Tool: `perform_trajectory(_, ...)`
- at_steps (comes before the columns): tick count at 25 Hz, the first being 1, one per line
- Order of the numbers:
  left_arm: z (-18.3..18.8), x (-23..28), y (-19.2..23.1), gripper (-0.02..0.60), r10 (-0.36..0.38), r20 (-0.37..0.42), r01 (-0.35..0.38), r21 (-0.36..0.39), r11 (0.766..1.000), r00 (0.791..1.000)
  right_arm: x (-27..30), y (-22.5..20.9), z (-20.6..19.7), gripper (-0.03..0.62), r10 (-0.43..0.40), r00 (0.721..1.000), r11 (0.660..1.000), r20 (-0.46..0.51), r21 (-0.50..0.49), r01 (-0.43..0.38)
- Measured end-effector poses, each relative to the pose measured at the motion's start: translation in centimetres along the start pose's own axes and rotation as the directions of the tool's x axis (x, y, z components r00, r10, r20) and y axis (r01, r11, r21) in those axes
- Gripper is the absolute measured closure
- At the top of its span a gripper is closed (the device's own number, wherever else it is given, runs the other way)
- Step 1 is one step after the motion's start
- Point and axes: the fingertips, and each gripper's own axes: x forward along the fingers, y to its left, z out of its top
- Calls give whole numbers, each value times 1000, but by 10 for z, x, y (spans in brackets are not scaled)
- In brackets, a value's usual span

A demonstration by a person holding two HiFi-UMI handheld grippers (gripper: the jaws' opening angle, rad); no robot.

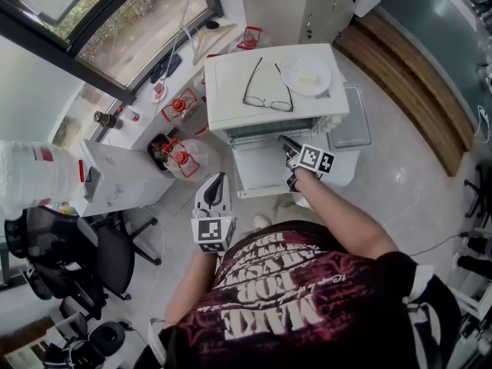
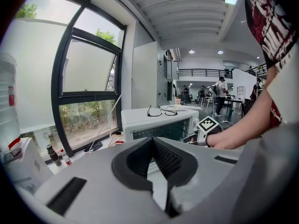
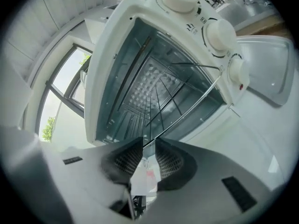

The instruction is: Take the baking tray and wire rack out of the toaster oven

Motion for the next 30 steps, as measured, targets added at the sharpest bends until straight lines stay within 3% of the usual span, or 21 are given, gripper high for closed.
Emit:
perform_trajectory(4,-6,-4,-2,575,-4,-11,4,2,1000,1000,-7,-2,-9,493,4,1000,1000,7,-18,-4)
perform_trajectory(7,-8,-7,-1,575,0,-18,0,1,1000,1000,1,-1,-14,392,32,999,999,-3,9,-32)
perform_trajectory(11,-12,-12,4,575,15,-26,-15,8,1000,1000,15,4,-16,365,56,998,998,-1,35,-56)
perform_trajectory(13,-13,-15,6,575,21,-36,-21,5,1000,999,22,6,-11,376,56,998,998,16,41,-57)
perform_trajectory(16,-16,-17,10,575,29,-47,-29,7,1000,998,29,10,-3,526,68,997,997,44,33,-69)
perform_trajectory(23,-21,-20,15,575,33,-54,-33,3,999,998,10,11,-22,530,96,995,995,14,30,-96)
perform_trajectory(24,-22,-19,15,575,33,-56,-33,2,999,998,9,12,-26,513,104,994,994,9,32,-105)
perform_trajectory(26,-24,-17,14,575,32,-61,-33,-3,999,998,11,12,-27,403,127,992,991,14,37,-127)
perform_trajectory(27,-24,-16,13,575,30,-62,-30,-4,1000,998,14,12,-24,378,131,991,990,26,42,-132)
perform_trajectory(30,-23,-16,9,575,18,-62,-18,2,1000,998,25,10,-15,375,131,990,987,61,82,-135)
